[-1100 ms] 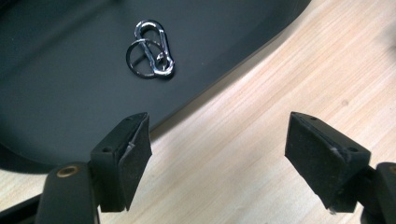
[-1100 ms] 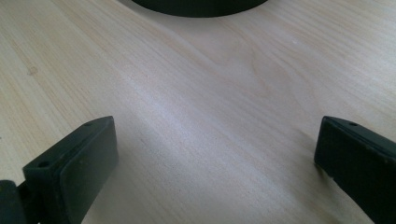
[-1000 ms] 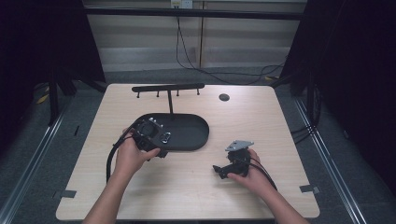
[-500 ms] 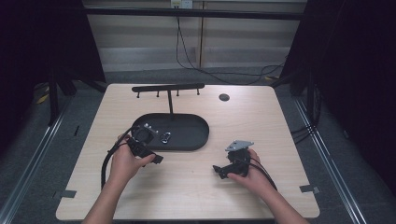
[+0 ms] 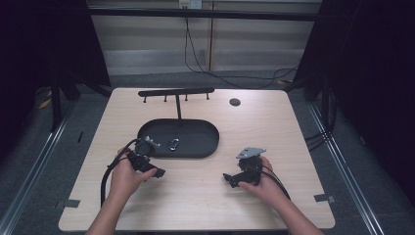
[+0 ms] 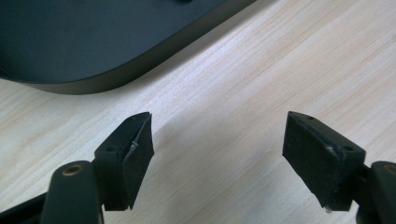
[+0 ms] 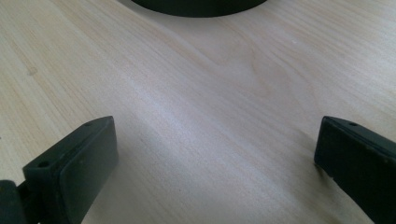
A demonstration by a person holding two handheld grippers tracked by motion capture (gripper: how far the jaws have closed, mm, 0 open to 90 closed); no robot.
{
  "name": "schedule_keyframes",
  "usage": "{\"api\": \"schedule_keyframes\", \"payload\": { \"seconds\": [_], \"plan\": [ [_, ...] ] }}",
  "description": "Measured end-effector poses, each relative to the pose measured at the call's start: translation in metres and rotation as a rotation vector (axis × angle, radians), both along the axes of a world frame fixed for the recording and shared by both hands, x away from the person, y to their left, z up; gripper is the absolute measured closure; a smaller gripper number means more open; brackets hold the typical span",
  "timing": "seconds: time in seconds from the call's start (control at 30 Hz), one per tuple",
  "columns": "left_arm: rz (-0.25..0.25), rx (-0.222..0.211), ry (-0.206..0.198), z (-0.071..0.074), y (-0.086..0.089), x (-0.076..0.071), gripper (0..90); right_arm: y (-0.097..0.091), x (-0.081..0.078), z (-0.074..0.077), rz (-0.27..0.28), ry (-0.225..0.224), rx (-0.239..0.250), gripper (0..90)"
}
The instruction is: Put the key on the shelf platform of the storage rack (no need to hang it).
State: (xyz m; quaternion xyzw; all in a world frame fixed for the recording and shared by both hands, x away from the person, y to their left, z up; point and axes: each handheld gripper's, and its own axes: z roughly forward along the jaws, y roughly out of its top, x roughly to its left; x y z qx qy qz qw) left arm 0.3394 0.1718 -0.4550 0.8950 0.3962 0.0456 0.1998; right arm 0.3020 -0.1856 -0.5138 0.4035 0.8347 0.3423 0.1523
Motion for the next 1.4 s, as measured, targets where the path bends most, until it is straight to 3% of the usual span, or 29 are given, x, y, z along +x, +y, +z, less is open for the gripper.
{"api": "schedule_keyframes", "payload": {
  "seconds": [0.3,0.77,0.97,1.17,1.23,1.4],
  "plan": [
    [-0.028,-0.005,-0.014,-0.004,0.004,-0.008,23.8,0.0,0.0,0.0,0.0,0.0,0.0,0.0],
    [-0.017,-0.009,-0.013,-0.013,0.02,-0.018,23.2,0.0,0.0,0.0,-0.001,0.0,0.0,0.0],
    [-0.033,-0.014,-0.038,-0.016,0.025,-0.024,23.1,0.0,0.0,0.0,-0.002,0.0,0.0,0.0],
    [-0.045,-0.004,-0.04,-0.02,0.029,-0.027,23.4,0.0,-0.001,0.0,-0.006,0.003,0.001,0.0],
    [-0.059,0.022,-0.041,-0.023,0.031,-0.026,23.4,0.0,-0.001,0.0,-0.005,0.001,0.0,0.0],
    [-0.057,0.023,-0.054,-0.025,0.033,-0.026,23.6,0.0,-0.001,0.0,-0.004,0.0,0.0,0.0]
  ]
}}
